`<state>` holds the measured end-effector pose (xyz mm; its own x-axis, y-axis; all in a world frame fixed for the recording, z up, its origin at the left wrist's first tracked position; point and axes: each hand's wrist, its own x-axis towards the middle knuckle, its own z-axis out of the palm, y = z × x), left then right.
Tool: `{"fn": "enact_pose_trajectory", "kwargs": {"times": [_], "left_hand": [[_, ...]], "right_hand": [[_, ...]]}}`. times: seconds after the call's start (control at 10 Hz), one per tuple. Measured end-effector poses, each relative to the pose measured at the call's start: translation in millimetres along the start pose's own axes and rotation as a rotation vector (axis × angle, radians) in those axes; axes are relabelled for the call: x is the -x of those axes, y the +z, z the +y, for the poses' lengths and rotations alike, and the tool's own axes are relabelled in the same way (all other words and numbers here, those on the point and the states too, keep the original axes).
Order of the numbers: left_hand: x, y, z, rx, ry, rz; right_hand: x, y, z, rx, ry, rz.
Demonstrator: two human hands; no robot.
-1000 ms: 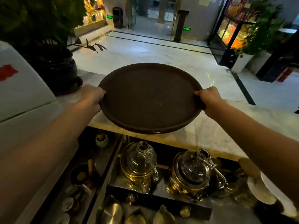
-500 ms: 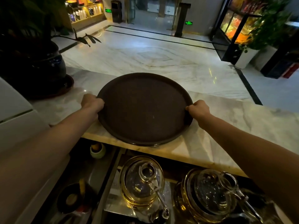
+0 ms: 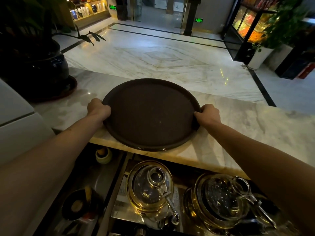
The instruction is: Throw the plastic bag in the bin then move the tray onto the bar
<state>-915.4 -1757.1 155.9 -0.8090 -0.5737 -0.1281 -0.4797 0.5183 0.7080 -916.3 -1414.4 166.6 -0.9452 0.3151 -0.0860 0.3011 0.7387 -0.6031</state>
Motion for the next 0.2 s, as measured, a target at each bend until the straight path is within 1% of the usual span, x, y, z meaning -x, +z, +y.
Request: {"fn": "enact_pose_trajectory", "kwargs": {"times": [0.2], "left_hand": [[30,-8,6,-0.033,0.076,-0.129]], "right_hand": [[24,-15,-6,0.005,-0.022,-0.112]]}}
